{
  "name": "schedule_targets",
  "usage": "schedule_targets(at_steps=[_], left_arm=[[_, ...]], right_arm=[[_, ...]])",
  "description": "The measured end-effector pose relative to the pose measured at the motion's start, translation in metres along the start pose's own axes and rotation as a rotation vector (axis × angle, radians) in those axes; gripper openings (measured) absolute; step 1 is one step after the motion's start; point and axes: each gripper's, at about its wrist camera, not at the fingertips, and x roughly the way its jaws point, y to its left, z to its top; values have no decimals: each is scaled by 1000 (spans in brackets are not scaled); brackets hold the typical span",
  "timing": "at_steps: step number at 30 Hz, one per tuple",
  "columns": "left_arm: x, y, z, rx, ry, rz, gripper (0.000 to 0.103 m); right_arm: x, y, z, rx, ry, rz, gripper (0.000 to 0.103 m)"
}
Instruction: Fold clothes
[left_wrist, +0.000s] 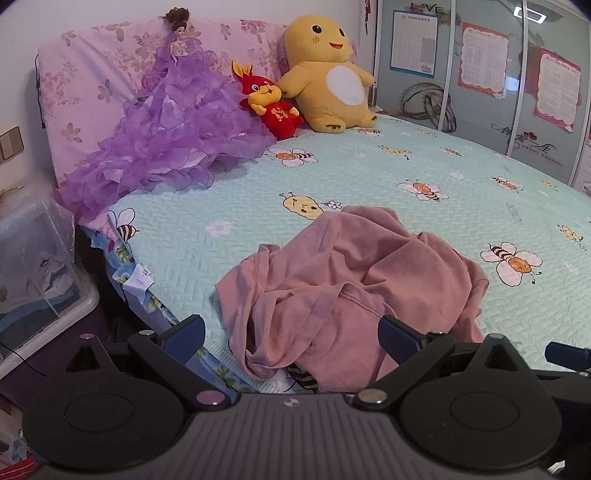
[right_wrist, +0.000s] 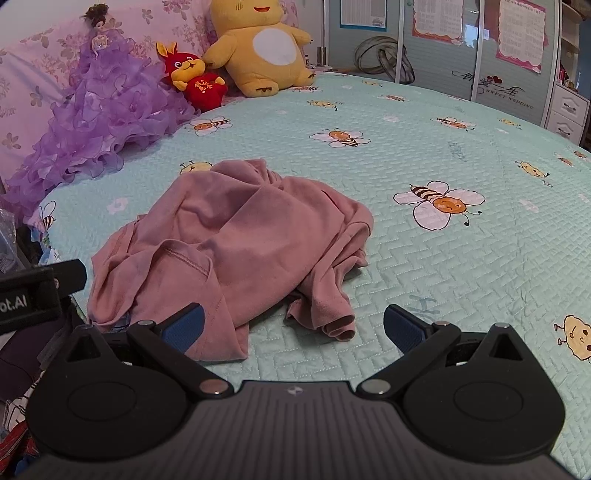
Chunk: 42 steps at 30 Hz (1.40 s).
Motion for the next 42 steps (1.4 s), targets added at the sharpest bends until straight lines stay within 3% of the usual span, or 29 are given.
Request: schedule_targets(at_steps=[42], left_arm=[[8,3,-7,0,34,8,103]], right_arm=[[0,-1,-2,13,-3,-10,102]])
